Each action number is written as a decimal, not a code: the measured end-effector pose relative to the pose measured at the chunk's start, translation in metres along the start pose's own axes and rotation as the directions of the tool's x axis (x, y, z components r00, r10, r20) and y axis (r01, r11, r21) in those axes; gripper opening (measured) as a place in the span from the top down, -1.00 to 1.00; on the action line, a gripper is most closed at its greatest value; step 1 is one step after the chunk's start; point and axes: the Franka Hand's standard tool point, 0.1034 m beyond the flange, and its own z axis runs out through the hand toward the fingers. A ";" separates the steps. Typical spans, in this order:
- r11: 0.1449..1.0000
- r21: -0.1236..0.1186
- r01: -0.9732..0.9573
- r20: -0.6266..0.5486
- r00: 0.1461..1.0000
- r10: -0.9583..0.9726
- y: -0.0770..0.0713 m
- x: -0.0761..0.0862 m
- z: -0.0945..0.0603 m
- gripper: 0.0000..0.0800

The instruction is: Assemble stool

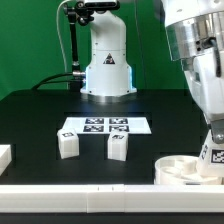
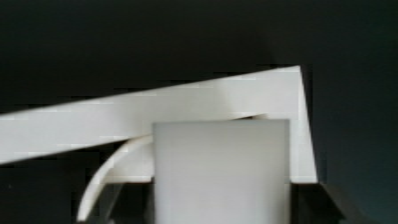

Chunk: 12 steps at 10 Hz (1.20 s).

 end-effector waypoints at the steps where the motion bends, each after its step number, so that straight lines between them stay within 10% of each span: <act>1: 0.999 -0.001 -0.052 0.007 0.999 0.052 0.001 -0.001 0.000 0.15; 12: 0.846 0.041 -0.532 0.077 0.846 0.528 0.004 -0.001 0.001 0.15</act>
Offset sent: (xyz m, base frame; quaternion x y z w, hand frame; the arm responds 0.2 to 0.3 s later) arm 0.0000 0.0000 0.0000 0.0000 0.0000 0.1938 0.9810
